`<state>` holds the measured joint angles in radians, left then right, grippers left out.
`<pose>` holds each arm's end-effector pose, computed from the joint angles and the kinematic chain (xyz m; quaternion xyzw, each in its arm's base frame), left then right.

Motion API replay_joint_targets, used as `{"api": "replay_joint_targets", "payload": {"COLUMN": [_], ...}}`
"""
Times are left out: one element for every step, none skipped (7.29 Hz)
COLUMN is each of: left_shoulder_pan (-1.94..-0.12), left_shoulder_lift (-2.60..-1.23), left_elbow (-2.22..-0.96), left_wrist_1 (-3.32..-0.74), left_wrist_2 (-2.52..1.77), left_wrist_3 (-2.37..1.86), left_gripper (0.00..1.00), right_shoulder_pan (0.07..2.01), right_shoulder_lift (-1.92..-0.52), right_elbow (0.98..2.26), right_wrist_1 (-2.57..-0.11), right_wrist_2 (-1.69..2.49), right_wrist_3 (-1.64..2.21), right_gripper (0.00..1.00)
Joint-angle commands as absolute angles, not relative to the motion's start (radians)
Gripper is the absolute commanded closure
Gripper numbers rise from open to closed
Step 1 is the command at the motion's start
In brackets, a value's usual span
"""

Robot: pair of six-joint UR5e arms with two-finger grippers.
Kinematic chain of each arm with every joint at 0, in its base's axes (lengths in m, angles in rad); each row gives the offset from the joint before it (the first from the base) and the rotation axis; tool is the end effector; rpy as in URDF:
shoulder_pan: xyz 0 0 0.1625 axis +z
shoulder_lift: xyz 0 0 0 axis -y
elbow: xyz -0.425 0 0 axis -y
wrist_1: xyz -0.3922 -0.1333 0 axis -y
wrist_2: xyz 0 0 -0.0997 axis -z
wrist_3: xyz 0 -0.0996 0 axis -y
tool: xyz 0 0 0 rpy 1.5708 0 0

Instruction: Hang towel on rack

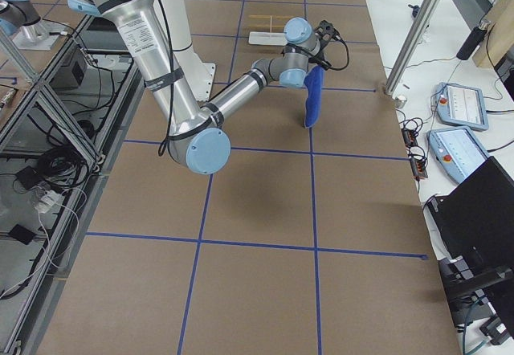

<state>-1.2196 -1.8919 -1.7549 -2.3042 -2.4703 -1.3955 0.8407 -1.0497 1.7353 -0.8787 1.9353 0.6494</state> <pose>0.1436 -0.5528 0.3019 0.0644 0.6280 -0.1470 0.7615 -0.3444 -0.5314 0.2028 0.3932 -0.5057 -0.1457 0.7539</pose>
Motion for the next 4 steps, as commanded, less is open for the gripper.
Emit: {"api": "replay_joint_targets", "payload": {"left_shoulder_pan": [-0.977,-0.921,-0.893,-0.861], "left_shoulder_lift": [-2.011,-2.052,-2.059,-2.069], "left_elbow": [-1.749,-1.741,-1.741,-1.738], "left_wrist_1": [-2.321,-2.316,-2.316,-2.316], "left_wrist_2": [-2.224,-2.162,-2.113,-2.079], "left_wrist_3": [-1.732,-1.862,-1.928,-1.980], "left_gripper": [0.03,0.03,0.03,0.03], "right_shoulder_pan": [0.715,0.651,0.590,0.543], "right_shoulder_lift": [-0.978,-0.957,-0.934,-0.919], "right_elbow": [1.860,1.874,1.871,1.867], "right_wrist_1": [-1.097,-1.120,-1.124,-1.124], "right_wrist_2": [1.765,1.673,1.581,1.515], "right_wrist_3": [0.699,0.730,0.742,0.742], "right_gripper": [1.00,1.00,1.00,1.00]}}
